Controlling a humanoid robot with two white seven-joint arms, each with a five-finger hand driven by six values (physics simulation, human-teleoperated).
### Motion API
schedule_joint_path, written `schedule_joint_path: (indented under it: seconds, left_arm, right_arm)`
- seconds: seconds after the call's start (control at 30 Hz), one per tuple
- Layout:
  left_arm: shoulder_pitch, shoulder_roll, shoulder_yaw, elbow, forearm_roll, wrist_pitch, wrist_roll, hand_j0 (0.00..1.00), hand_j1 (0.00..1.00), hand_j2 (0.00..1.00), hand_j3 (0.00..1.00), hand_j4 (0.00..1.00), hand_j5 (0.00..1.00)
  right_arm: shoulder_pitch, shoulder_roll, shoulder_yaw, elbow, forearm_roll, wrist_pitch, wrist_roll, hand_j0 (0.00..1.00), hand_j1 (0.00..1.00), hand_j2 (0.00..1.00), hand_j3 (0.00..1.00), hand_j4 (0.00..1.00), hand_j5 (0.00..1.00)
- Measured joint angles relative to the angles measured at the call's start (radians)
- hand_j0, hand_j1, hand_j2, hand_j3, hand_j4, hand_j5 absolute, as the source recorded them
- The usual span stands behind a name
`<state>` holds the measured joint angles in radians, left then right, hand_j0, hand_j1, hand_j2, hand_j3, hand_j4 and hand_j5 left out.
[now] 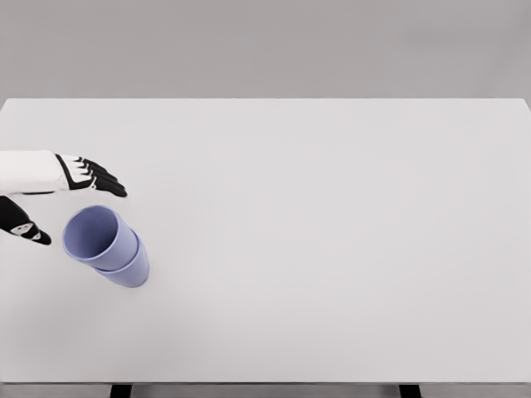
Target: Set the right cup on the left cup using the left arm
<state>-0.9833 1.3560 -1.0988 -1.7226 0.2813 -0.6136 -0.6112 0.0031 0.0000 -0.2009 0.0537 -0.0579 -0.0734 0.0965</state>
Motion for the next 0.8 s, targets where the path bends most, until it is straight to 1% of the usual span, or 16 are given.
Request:
schedule_joint_path:
  seconds: [0.17, 0.27, 0.37, 0.47, 0.6, 0.8]
  left_arm:
    - [-0.015, 0.003, 0.032, 0.024, -0.001, 0.0, 0.0, 1.0, 1.0, 1.0, 1.0, 1.0, 1.0]
    - [-0.012, -0.01, 0.068, 0.069, -0.018, 0.0, 0.0, 1.0, 1.0, 1.0, 1.0, 1.0, 1.0]
    - [-0.015, -0.06, 0.093, 0.125, -0.051, 0.0, 0.0, 1.0, 1.0, 1.0, 1.0, 1.0, 1.0]
    - [-0.015, -0.107, 0.112, 0.162, -0.074, 0.0, 0.0, 1.0, 1.0, 1.0, 1.0, 1.0, 1.0]
    - [-0.015, -0.176, 0.13, 0.195, -0.103, 0.0, 0.0, 1.0, 1.0, 1.0, 1.0, 1.0, 1.0]
    - [-0.012, -0.295, 0.136, 0.226, -0.144, 0.0, 0.0, 1.0, 1.0, 1.0, 1.0, 1.0, 1.0]
  right_arm:
    - [0.0, 0.0, 0.0, 0.0, 0.0, 0.0, 0.0, 1.0, 1.0, 1.0, 1.0, 1.0, 1.0]
    - [0.0, 0.0, 0.0, 0.0, 0.0, 0.0, 0.0, 1.0, 1.0, 1.0, 1.0, 1.0, 1.0]
    - [0.0, 0.0, 0.0, 0.0, 0.0, 0.0, 0.0, 1.0, 1.0, 1.0, 1.0, 1.0, 1.0]
    - [0.0, 0.0, 0.0, 0.0, 0.0, 0.0, 0.0, 1.0, 1.0, 1.0, 1.0, 1.0, 1.0]
    - [0.0, 0.0, 0.0, 0.0, 0.0, 0.0, 0.0, 1.0, 1.0, 1.0, 1.0, 1.0, 1.0]
    - [0.0, 0.0, 0.0, 0.0, 0.0, 0.0, 0.0, 1.0, 1.0, 1.0, 1.0, 1.0, 1.0]
